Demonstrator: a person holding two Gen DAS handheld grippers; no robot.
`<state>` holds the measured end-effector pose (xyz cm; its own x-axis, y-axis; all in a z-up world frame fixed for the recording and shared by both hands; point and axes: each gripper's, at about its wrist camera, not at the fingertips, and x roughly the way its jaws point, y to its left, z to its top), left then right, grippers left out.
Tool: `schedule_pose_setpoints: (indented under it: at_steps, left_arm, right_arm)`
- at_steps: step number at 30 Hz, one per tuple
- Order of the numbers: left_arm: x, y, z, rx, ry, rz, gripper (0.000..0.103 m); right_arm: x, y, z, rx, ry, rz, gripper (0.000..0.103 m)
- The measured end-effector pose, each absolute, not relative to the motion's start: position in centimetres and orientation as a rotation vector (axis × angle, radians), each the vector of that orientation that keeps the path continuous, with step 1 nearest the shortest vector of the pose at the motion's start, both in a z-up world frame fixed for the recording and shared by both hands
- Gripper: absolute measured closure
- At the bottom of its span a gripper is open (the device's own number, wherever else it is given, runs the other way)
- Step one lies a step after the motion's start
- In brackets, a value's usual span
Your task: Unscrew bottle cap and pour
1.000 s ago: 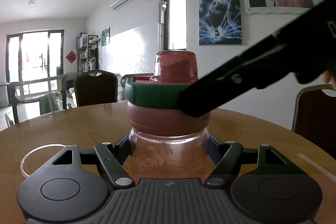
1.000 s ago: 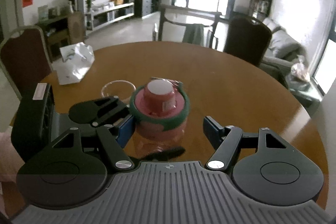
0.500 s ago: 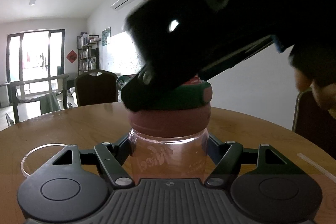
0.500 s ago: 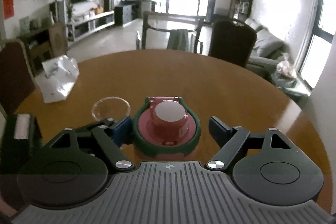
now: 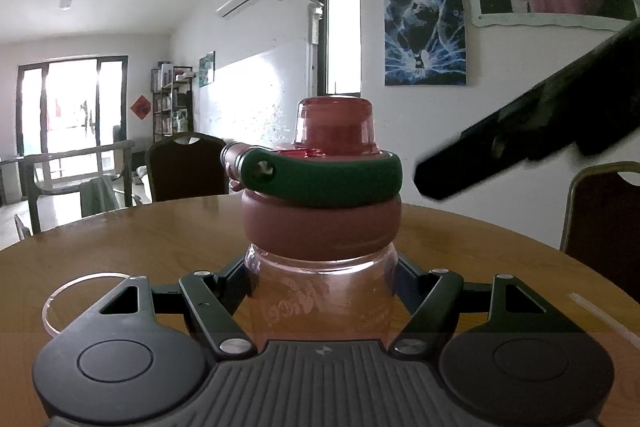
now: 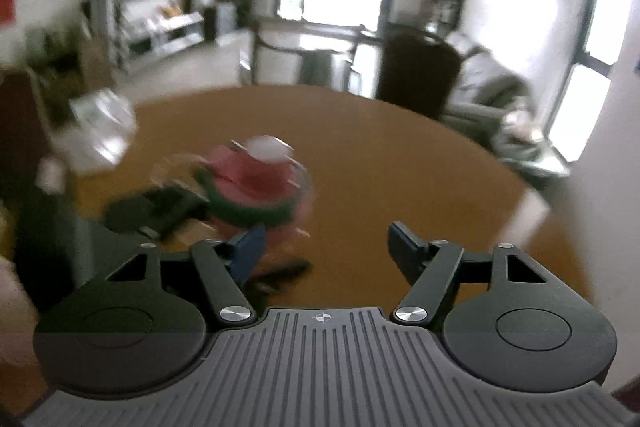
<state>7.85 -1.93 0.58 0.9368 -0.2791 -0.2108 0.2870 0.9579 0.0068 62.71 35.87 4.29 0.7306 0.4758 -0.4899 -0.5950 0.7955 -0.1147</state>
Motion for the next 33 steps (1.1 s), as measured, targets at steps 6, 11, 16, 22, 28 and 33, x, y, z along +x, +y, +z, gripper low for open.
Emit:
schedule_pose_setpoints:
  at_steps: [6, 11, 16, 22, 28, 33]
  left_arm:
    - [8.0, -1.8, 0.5, 0.038, 0.212, -0.293, 0.032]
    - [7.8, -1.9, 0.6, 0.037, 0.212, -0.293, 0.032]
    - [7.8, -1.9, 0.6, 0.040, 0.213, -0.293, 0.032]
    - [7.8, -1.9, 0.6, 0.039, 0.213, -0.295, 0.032]
    - [8.0, -1.8, 0.7, 0.038, 0.214, -0.289, 0.032]
    - [8.0, -1.9, 0.7, 0.039, 0.212, -0.286, 0.032]
  right_arm:
    - [63.7, 38.6, 4.3, -0.247, 0.467, 0.599, 0.013]
    - [64.7, 40.1, 4.1, -0.248, 0.493, 0.578, 0.012]
    - [64.3, 39.6, 3.9, -0.286, 0.511, 0.579, 0.013]
    - [63.4, 38.4, 3.8, -0.328, 0.527, 0.571, 0.014]
    - [62.6, 35.9, 4.0, -0.334, 0.530, 0.496, 0.015]
    - [61.8, 37.0, 4.7, -0.314, 0.487, 0.562, 0.012]
